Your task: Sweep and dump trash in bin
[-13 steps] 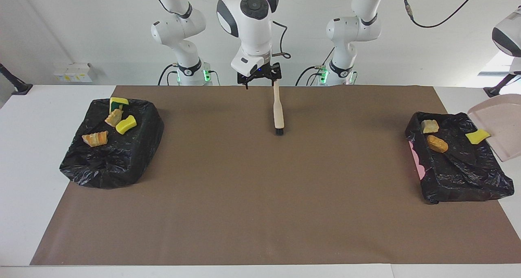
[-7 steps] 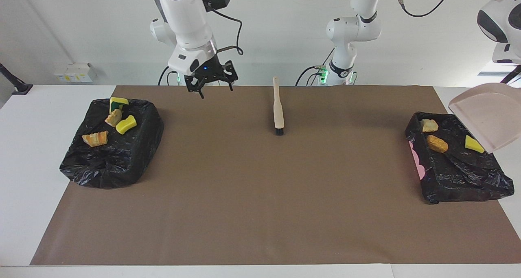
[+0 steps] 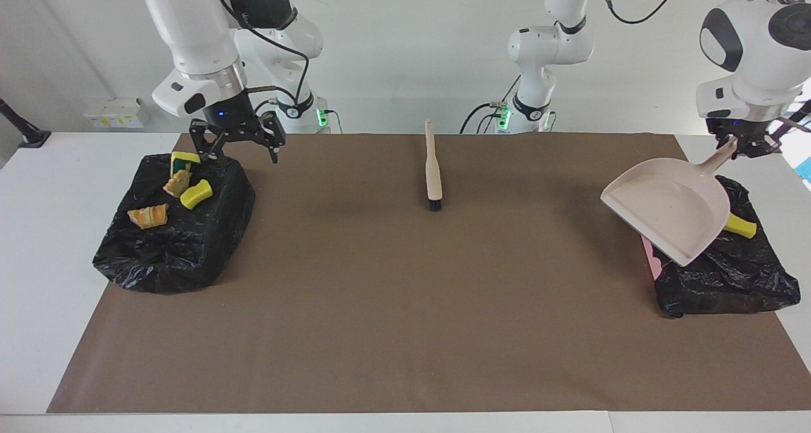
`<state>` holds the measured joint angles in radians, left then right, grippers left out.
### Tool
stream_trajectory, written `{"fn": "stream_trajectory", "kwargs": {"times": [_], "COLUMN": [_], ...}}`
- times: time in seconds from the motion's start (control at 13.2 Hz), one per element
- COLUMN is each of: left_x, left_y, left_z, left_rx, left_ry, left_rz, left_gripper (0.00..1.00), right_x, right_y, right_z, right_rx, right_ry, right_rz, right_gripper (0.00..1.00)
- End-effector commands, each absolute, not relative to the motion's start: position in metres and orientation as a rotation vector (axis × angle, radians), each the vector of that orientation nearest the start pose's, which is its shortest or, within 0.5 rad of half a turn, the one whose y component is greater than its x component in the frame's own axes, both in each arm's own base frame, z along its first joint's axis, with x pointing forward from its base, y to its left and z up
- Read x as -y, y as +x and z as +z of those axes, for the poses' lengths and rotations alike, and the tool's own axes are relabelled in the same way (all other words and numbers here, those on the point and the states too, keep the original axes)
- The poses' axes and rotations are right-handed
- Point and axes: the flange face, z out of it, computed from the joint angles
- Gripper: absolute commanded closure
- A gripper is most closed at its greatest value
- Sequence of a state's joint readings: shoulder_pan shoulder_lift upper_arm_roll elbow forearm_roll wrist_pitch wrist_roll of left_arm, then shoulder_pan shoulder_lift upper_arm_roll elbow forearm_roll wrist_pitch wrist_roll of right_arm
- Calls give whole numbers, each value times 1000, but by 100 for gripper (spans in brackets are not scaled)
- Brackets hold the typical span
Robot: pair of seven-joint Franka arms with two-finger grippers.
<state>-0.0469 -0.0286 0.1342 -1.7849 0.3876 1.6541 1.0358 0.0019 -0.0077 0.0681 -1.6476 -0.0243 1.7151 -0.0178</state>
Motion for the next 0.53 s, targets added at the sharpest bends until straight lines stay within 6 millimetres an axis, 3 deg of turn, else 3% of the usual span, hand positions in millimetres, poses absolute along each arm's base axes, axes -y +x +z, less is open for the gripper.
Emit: {"fn": "stream_trajectory", "kwargs": {"times": [0.0, 0.08, 0.23, 0.45], "left_x": [-13, 18, 77, 180], "left_y": [535, 540, 548, 552], "left_z": [534, 522, 503, 468], "left_rx": [-1173, -1100, -940, -710], "left_ry": [-2661, -2698, -2819, -2927], "left_rz": [342, 327, 234, 137], "left_gripper": [100, 100, 100, 100], "right_x": [-6, 3, 14, 32], "right_y": [568, 565, 557, 549], "right_z": [608, 609, 632, 635], "right_rx": [83, 55, 12, -39], "right_ry": [-3171, -3168, -3165, -3162], "right_rz": [-121, -102, -43, -16], "right_gripper": [0, 0, 0, 0]}}
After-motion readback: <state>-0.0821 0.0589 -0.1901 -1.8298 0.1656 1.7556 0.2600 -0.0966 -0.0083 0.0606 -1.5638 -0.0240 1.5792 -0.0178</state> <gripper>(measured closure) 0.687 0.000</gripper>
